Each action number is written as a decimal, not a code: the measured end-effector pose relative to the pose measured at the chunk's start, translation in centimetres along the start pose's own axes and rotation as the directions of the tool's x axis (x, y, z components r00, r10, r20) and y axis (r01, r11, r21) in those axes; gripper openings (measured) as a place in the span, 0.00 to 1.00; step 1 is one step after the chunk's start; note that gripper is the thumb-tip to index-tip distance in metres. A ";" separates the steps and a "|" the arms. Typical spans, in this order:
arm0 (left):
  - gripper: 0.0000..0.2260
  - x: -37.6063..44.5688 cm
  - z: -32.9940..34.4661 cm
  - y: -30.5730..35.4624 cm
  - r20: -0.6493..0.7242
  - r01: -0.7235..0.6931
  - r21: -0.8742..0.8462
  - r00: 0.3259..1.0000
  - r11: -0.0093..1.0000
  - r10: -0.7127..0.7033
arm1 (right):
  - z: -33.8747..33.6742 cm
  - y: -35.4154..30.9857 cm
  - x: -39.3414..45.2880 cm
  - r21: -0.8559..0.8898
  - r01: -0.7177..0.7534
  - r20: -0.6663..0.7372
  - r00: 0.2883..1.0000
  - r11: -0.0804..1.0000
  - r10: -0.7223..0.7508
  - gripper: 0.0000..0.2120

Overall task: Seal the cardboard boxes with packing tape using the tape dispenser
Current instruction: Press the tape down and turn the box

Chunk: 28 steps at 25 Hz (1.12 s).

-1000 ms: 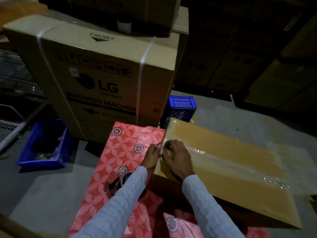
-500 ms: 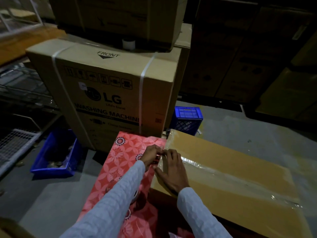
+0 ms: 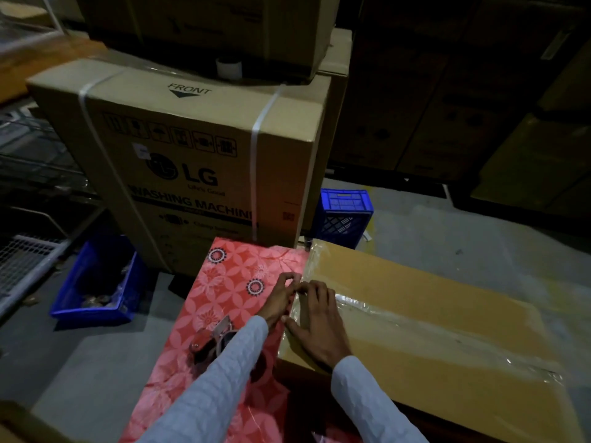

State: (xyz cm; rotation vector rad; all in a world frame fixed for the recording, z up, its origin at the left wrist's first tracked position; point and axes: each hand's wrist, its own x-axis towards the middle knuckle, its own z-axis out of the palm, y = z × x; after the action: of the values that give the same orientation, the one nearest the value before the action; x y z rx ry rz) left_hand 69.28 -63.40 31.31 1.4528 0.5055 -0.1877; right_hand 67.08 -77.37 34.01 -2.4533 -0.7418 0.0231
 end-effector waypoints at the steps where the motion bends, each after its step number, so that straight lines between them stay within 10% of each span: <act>1: 0.06 0.3 0.0 0.5 -0.019 -0.019 -0.015 1.000 1.000 0.019 | -0.2 0.1 0.2 0.048 -0.020 0.015 1.000 0.999 0.019 0.27; 6: 0.11 2.6 0.7 3.1 -0.068 0.076 -0.189 0.994 0.979 -0.090 | -2.2 1.8 3.7 0.416 -0.189 0.009 0.979 0.890 0.203 0.22; 12: 0.15 3.1 1.6 2.8 -0.185 -0.011 -0.067 0.983 0.998 -0.001 | -3.5 5.2 10.5 -0.089 -0.329 0.061 0.940 0.940 0.335 0.49; 17: 0.09 2.3 1.7 2.7 -0.228 -0.049 0.088 0.971 0.995 0.068 | -2.7 5.5 10.4 -0.175 -0.275 -0.010 0.961 0.945 0.278 0.47; 28: 0.10 4.0 0.5 2.8 -0.124 0.032 -0.242 0.990 0.970 -0.064 | -1.5 4.2 7.6 -0.217 -0.191 -0.037 0.982 0.957 0.187 0.46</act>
State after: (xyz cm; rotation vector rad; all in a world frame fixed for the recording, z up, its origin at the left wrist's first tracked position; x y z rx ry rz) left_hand 74.06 -62.85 32.06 1.2220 0.6487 -0.0663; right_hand 75.84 -77.13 34.16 -2.7249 -0.5232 -0.0063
